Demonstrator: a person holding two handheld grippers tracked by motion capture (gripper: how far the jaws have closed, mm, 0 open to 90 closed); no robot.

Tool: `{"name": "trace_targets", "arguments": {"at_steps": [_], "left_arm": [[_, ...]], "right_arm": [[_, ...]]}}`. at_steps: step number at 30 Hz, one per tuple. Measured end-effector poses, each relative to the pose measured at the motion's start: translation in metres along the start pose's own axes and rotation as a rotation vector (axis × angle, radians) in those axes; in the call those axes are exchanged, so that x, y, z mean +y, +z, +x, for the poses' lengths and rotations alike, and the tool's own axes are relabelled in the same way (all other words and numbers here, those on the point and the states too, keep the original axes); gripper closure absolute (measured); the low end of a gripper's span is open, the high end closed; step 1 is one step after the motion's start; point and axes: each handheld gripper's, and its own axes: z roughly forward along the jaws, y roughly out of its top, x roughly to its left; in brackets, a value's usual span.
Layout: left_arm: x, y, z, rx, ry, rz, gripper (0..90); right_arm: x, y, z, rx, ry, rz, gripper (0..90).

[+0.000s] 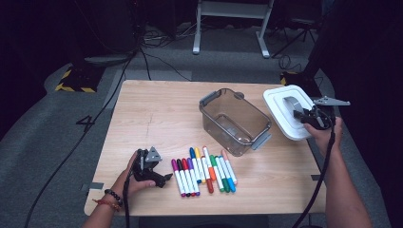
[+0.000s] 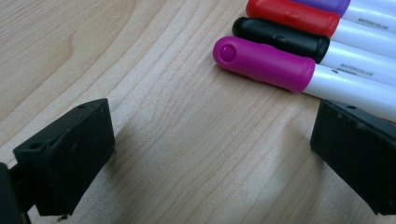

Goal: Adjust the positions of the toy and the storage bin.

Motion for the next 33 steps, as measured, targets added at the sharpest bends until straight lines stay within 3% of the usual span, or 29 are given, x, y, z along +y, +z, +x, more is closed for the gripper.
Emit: {"name": "trace_targets", "arguments": {"at_steps": [5, 12, 17, 22, 33], "left_arm": [[0.0, 0.0, 0.0, 0.0, 0.0, 0.0, 0.1], [0.0, 0.0, 0.0, -0.001, 0.001, 0.0, 0.1], [0.0, 0.0, 0.0, 0.001, 0.0, 0.001, 0.1], [0.0, 0.0, 0.0, 0.0, 0.0, 0.0, 0.1], [0.0, 0.0, 0.0, 0.0, 0.001, 0.001, 0.1]], "right_arm": [[-0.009, 0.009, -0.002, -0.004, 0.006, 0.03, 67.5], [-0.027, 0.032, 0.008, 0.002, -0.021, 0.095, 67.6], [-0.035, 0.044, 0.013, 0.012, -0.011, 0.115, 67.6], [-0.04, 0.056, 0.023, 0.027, -0.032, 0.143, 67.5], [-0.048, 0.069, 0.031, 0.051, -0.022, 0.174, 67.1]]}}
